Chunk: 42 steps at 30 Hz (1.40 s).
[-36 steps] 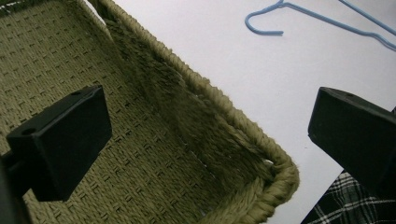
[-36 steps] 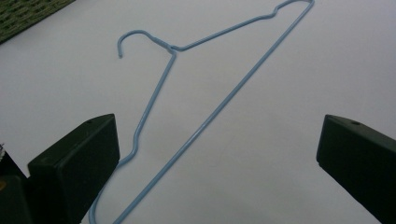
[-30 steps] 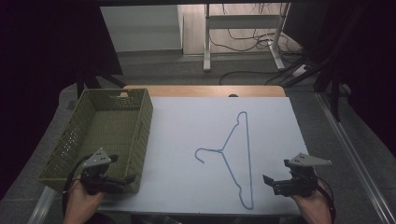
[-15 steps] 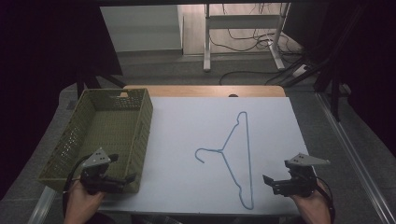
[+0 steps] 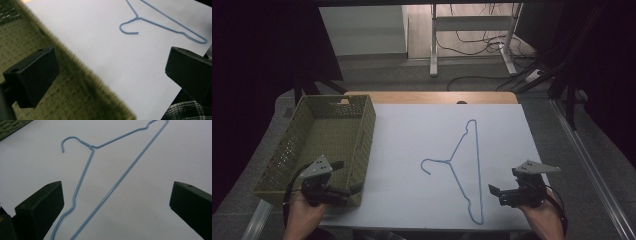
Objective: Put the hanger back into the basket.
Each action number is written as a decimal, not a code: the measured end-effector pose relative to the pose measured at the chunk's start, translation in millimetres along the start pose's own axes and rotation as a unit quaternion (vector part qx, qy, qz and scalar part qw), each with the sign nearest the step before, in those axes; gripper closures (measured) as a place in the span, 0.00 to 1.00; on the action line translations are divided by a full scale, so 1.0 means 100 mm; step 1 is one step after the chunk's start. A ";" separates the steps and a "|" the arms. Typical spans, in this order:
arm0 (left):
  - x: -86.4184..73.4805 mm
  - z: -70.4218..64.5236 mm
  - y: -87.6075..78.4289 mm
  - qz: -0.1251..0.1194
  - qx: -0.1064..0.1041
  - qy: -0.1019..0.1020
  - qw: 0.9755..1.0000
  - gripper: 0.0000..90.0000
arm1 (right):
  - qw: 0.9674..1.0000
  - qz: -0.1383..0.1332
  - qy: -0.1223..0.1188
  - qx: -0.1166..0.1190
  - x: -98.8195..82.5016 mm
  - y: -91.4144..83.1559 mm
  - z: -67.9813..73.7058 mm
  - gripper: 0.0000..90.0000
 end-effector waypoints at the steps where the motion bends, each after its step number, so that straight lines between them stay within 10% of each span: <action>1: 0.03 -0.02 0.01 -0.002 -0.002 0.004 1.000 0.00 | 1.000 0.003 -0.001 0.001 0.01 0.01 0.01 0.00; 30: 0.63 -0.52 0.75 -0.008 -0.092 0.041 0.995 0.02 | 0.999 0.018 -0.015 0.036 0.30 0.29 0.28 0.00; 42: 0.61 -0.48 1.16 0.024 -0.090 0.055 0.994 0.01 | 0.998 0.043 -0.016 0.030 0.44 0.60 0.40 0.09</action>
Point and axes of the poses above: each handheld gripper's, and its own axes: y roughly forward along the jaws, x roughly out of its top, z roughly to its left, the point moved 10 cm from there along y, roughly forward along the jaws, and after that the axes turned 12 degrees about y, right-handed, at the moved point
